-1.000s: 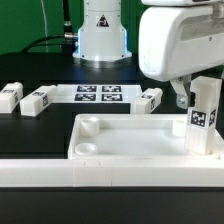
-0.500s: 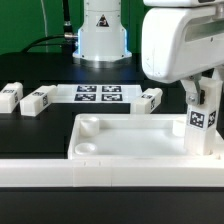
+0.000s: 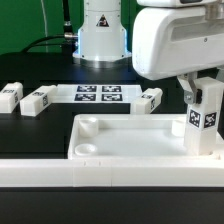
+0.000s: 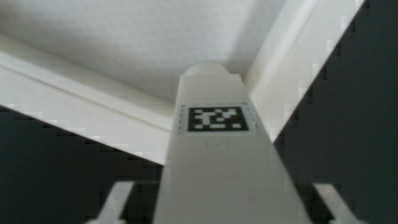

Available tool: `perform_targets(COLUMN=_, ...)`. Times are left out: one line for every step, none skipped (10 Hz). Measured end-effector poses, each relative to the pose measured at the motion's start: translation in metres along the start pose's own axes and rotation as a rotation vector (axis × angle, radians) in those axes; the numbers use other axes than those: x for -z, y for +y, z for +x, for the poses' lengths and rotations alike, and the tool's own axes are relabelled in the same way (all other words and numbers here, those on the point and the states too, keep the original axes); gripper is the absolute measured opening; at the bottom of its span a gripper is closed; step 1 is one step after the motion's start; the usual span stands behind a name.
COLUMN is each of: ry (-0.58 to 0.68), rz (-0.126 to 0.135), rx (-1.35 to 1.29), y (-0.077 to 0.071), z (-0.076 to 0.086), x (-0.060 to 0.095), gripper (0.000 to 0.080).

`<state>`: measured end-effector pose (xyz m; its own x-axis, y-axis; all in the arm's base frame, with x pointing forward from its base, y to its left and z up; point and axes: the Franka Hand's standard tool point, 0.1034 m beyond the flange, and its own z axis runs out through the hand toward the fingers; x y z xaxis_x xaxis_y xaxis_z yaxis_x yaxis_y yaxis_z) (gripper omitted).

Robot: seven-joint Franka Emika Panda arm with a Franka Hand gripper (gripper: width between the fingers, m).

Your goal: Assemble desk

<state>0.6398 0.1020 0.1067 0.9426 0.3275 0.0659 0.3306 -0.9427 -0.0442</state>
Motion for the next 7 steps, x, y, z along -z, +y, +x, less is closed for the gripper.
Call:
perform_targets(ry=0.000, rz=0.002, rx=-0.115, y=0.0008, z=-0.0002, x=0.0000, gripper=0.0288)
perform_targets(ry=0.000, rz=0.002, rx=-0.206, y=0.0012, z=-0.0004, x=-0.0001, gripper=0.0289)
perform_targets(ry=0.000, rz=0.002, rx=-0.278, y=0.0014, z=-0.0005, x=-0.0002, gripper=0.0289)
perform_targets(ry=-0.001, rz=0.005, rx=-0.402, y=0.0021, z=-0.0008, x=-0.0002, gripper=0.0289)
perform_targets(ry=-0.001, rz=0.010, rx=-0.502, y=0.0032, z=-0.0010, x=-0.0002, gripper=0.0289)
perform_targets(ry=-0.002, rz=0.015, rx=-0.629, y=0.0042, z=-0.0012, x=-0.0002, gripper=0.0291)
perform_targets(ry=-0.003, rz=0.017, rx=-0.741, y=0.0044, z=-0.0013, x=-0.0003, gripper=0.0291)
